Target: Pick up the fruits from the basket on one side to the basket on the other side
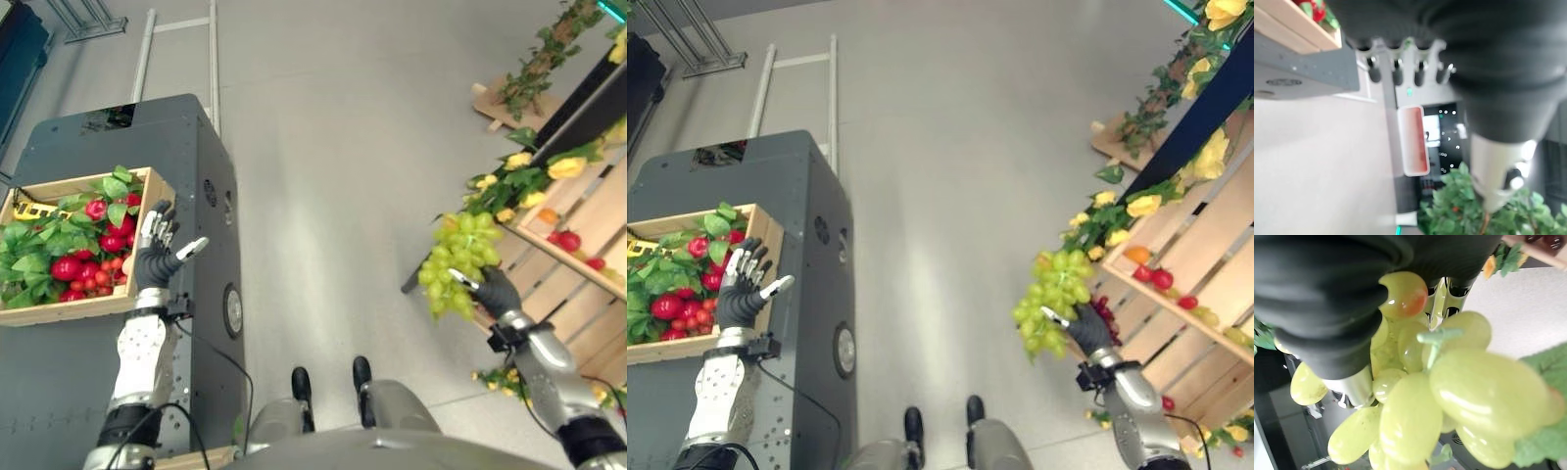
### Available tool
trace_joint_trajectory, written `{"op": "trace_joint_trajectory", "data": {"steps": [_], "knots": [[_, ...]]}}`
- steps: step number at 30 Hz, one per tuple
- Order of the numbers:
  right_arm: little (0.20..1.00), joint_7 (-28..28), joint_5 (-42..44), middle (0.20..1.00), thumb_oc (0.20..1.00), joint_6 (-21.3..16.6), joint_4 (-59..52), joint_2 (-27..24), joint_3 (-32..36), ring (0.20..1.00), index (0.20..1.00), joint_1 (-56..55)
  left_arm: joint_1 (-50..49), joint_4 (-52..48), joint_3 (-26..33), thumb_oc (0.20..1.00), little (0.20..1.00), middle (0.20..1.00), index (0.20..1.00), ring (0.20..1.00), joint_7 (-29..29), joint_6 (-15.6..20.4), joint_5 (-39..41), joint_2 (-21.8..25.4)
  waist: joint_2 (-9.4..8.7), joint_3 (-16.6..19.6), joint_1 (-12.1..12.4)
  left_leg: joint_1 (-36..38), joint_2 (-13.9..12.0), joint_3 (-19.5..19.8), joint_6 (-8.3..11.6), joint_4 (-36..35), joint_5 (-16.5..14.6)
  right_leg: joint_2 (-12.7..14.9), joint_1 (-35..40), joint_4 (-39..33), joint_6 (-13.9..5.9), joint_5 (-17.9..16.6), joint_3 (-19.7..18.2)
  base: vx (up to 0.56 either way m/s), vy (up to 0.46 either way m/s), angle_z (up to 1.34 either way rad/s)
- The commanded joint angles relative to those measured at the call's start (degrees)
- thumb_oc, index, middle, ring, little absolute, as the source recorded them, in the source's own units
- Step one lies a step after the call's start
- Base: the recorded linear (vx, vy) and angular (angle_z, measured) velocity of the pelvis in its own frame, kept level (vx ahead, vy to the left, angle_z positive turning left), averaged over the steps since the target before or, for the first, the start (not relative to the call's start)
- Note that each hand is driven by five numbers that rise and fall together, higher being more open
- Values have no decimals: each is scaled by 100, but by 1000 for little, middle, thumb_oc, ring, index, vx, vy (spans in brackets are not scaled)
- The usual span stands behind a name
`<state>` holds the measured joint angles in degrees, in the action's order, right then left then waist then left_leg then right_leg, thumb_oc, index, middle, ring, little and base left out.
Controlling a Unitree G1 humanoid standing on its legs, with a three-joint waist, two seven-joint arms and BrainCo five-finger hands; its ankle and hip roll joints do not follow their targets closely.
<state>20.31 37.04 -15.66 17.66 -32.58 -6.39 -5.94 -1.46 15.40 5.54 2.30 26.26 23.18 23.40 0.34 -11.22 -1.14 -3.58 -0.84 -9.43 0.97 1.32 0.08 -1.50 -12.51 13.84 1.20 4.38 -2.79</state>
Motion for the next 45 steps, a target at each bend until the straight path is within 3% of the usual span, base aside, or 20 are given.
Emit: {"op": "trace_joint_trajectory", "data": {"steps": [1,4,12,21,30,36,45], "knots": [[200,179,-71,200,200,-360,-221,-77,-239,200,200,226,17,36,207,1000,1000,1000,1000,1000,79,419,-215,203,-214,237,-98,-12,6,-78,59,597,-648,205,443,-563,-763,-188,-251,0,0,0],[200,156,-244,200,200,-332,-16,-68,-357,200,200,196,29,39,191,1000,1000,1000,1000,1000,90,404,-219,211,-233,224,-89,-15,10,-84,58,613,-652,201,443,-555,-759,-189,-257,0,0,0],[200,-552,-170,200,200,-422,1298,320,-127,200,200,364,75,35,96,1000,1000,1000,1000,1000,158,381,-87,290,-192,72,-88,-145,7,-31,60,771,-693,205,300,-409,-730,-138,-233,-21,1,0],[200,-1596,26,200,200,-636,2480,283,88,200,200,1520,469,-148,-339,1000,1000,1000,1000,1000,290,421,79,453,93,-557,19,-948,40,27,61,1279,-703,256,-468,64,-725,-149,-168,-114,2,1],[200,-2861,395,200,200,-965,3477,-69,118,200,200,3231,861,-293,-738,1000,1000,1000,1000,1000,716,579,149,421,375,-1228,111,-1645,27,-106,46,1641,-712,219,-1284,470,-702,-206,-327,-89,8,-1],[200,-3268,394,200,200,-962,4005,-639,19,200,200,4237,1030,-289,-836,1000,1000,1000,1000,1000,924,665,184,455,492,-1597,161,-2048,26,-153,47,1885,-728,198,-1682,687,-661,-191,-369,-52,-2,-6],[200,-3731,466,200,200,-998,4495,-1286,-94,200,200,5242,1168,-152,-1039,1000,1000,1000,1000,1000,1082,680,172,501,573,-1842,176,-2440,-27,-77,123,2096,-729,167,-2027,881,-582,-101,-318,-10,-42,1]]}}
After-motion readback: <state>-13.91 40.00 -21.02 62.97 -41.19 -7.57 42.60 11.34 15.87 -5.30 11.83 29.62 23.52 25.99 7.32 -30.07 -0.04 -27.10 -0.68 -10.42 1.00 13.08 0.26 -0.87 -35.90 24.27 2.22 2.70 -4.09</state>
